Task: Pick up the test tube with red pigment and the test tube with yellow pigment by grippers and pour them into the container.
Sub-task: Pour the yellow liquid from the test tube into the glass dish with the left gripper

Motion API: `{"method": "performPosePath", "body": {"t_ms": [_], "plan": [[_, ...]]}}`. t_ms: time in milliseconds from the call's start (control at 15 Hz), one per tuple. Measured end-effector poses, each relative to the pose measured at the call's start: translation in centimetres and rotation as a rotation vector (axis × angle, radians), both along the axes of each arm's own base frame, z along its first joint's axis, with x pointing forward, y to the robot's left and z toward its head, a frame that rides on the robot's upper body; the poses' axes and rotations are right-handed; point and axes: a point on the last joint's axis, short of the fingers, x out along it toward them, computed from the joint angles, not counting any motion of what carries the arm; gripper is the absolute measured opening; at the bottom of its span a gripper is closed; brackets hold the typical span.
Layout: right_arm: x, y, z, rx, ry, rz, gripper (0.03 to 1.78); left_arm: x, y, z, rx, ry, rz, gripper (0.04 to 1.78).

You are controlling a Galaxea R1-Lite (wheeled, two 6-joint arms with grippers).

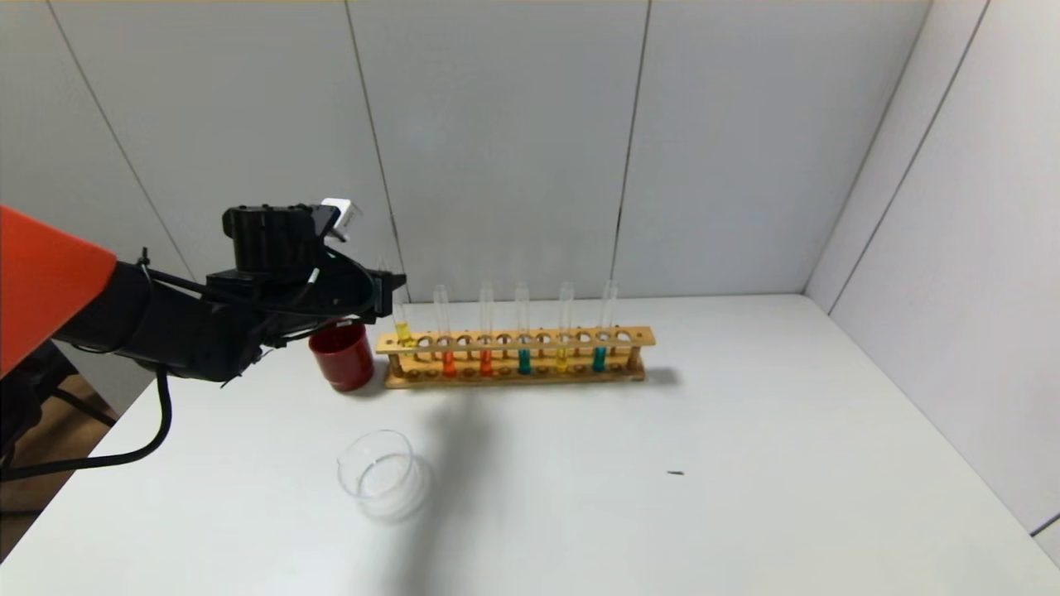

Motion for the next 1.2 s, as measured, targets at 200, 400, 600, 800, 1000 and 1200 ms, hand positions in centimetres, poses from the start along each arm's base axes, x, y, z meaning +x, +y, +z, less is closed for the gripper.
{"method": "performPosePath", "body": {"t_ms": [200,400,600,800,1000,1200], "plan": [[0.0,0.0,0.0,0.000,0.000,0.000,1.75,-2.0,0.3,3.7,-0.012,-0.070,-0.005,0.32],[0.0,0.0,0.0,0.000,0.000,0.000,1.75,-4.7,0.9,7.2,-0.022,-0.130,-0.001,0.32],[0.0,0.0,0.0,0.000,0.000,0.000,1.75,-7.9,1.8,8.2,0.006,-0.135,0.002,0.32],[0.0,0.0,0.0,0.000,0.000,0.000,1.75,-10.8,4.3,6.2,0.095,-0.097,-0.013,0.32],[0.0,0.0,0.0,0.000,0.000,0.000,1.75,-13.2,7.4,4.4,0.148,-0.098,-0.140,0.32],[0.0,0.0,0.0,0.001,0.000,0.000,1.75,-14.3,9.4,3.0,0.238,-0.175,-0.309,0.32]]}}
